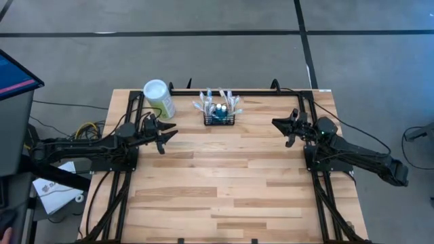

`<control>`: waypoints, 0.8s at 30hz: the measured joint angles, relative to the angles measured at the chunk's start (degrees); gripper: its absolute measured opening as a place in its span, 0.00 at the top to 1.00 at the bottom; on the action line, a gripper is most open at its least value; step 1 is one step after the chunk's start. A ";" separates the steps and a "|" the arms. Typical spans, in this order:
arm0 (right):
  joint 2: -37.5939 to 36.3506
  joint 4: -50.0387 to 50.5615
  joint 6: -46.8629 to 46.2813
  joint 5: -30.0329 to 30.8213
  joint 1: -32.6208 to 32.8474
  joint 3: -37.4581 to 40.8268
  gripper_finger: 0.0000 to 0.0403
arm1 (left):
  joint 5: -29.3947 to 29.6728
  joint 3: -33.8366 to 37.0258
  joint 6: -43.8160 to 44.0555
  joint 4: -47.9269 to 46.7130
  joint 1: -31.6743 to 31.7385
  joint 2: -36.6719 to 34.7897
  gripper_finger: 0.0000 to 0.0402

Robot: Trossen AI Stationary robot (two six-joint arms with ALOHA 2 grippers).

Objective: Pick & Place toothbrushing station
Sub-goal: Return to Home Position

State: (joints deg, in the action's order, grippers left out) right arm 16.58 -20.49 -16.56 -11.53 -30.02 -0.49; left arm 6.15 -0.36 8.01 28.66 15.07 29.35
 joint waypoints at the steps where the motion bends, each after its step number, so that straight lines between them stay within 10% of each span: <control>1: 0.00 0.00 0.00 0.00 0.00 0.00 0.88 | -0.01 0.00 -0.01 0.00 0.00 0.00 0.63; 24: 0.00 0.00 -0.02 0.00 0.00 0.00 0.88 | -0.01 0.00 -0.01 0.94 -0.01 0.00 0.63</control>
